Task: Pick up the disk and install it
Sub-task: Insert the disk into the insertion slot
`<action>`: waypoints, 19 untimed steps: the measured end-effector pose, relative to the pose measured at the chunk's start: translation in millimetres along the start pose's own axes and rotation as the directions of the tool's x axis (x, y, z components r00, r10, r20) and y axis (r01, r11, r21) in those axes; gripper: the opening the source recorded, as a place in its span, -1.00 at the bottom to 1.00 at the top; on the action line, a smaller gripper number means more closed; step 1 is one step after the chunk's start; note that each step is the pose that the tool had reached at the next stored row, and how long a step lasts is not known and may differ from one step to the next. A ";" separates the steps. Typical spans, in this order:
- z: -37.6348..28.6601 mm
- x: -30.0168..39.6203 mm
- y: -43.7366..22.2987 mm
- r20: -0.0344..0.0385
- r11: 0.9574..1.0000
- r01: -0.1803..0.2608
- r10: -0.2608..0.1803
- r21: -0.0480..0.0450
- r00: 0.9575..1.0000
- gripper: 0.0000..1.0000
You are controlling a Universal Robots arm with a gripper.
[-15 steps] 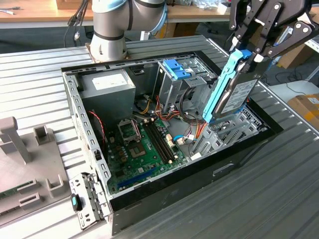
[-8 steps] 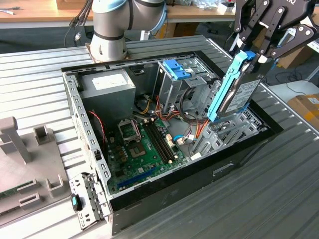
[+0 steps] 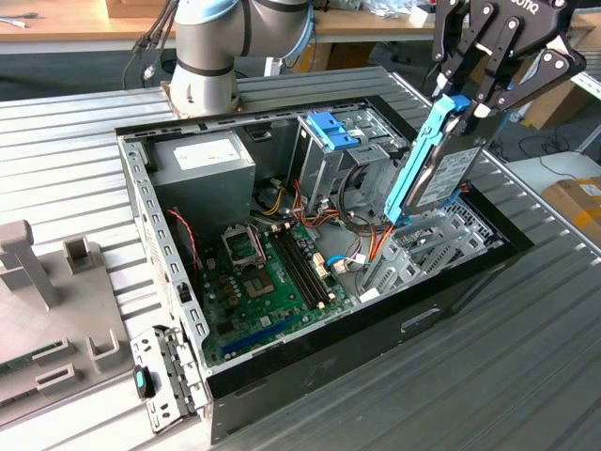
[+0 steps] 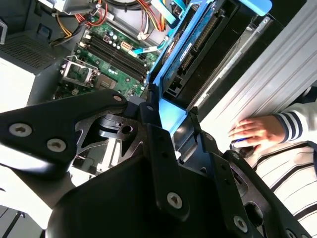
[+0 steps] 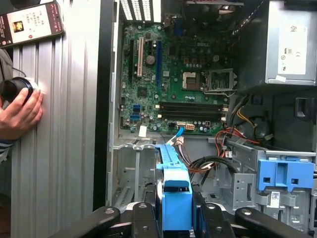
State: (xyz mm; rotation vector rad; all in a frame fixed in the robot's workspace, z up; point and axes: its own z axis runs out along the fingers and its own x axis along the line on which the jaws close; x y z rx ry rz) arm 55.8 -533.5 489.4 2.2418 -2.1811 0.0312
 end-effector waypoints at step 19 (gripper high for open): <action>-28.6 -1.7 -3.6 0.022 1.000 0.000 0.000 0.000 1.000 -0.27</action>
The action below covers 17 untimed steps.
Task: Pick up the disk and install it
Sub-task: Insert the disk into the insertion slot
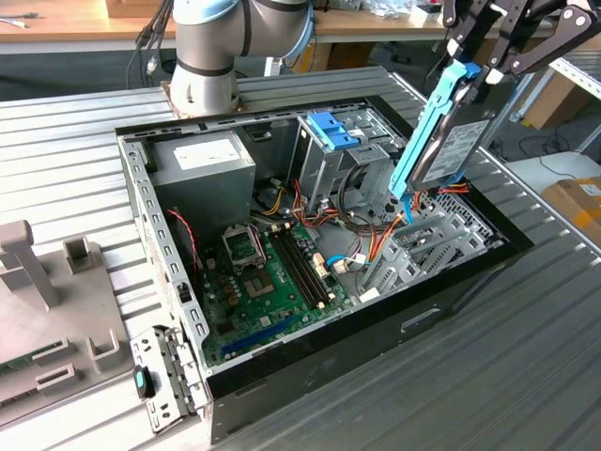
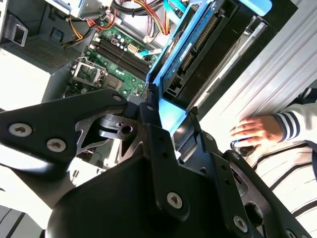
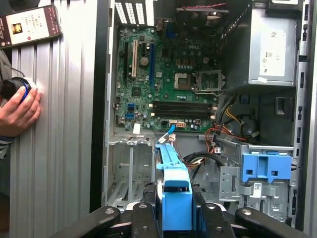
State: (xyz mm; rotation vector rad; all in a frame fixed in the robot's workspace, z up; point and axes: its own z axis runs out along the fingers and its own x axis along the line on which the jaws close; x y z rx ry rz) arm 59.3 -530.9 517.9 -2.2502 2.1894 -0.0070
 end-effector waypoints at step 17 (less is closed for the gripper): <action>-0.6 6.0 35.2 0.008 1.000 0.000 0.000 0.015 1.000 -0.27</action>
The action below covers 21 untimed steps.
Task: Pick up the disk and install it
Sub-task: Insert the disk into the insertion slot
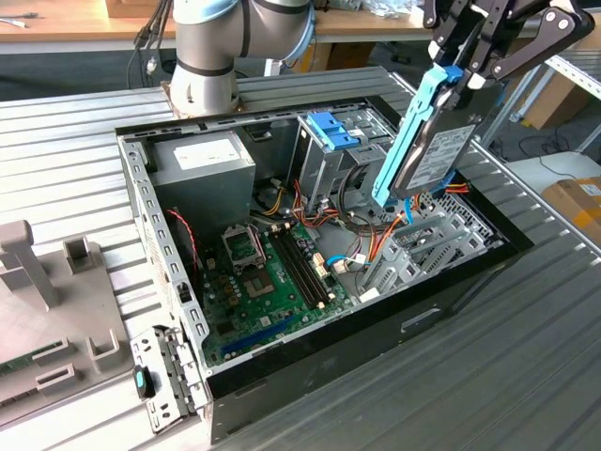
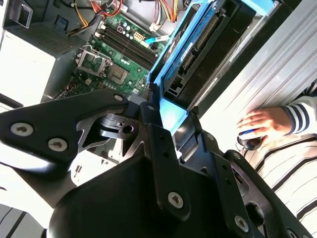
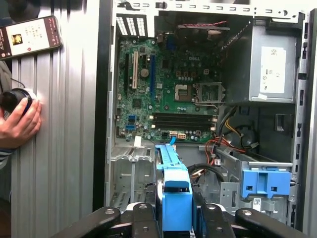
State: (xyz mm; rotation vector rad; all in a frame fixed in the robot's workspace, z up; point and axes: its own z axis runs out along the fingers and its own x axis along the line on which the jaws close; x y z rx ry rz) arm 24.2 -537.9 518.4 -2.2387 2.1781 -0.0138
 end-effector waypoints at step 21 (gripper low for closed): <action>31.5 31.2 -9.3 -0.005 1.000 0.000 0.000 0.008 1.000 -0.27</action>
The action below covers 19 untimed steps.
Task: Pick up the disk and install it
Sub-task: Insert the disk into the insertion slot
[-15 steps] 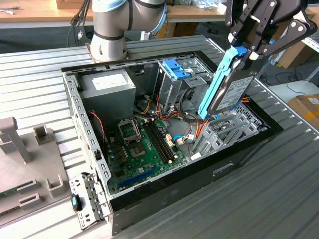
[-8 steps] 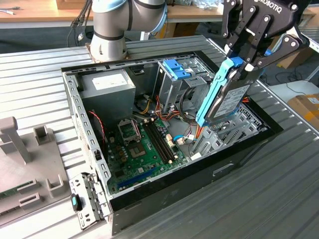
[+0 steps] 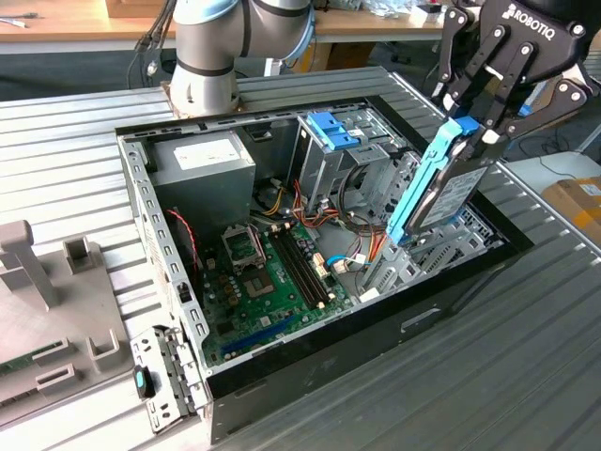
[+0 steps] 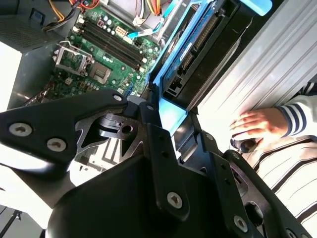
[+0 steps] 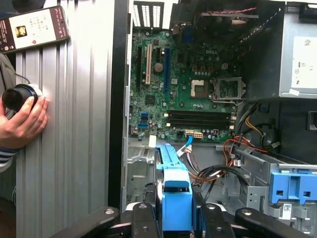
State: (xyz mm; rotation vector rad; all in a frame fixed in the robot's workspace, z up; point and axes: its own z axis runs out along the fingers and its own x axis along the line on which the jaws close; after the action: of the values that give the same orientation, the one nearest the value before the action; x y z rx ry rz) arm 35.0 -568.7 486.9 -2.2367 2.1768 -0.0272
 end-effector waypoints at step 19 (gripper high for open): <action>19.0 0.9 -29.1 -0.005 1.000 -0.019 0.019 -0.001 1.000 -0.27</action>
State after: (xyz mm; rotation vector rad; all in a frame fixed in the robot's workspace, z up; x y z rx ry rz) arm 64.6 -568.7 468.7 -2.2188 2.2003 -0.0318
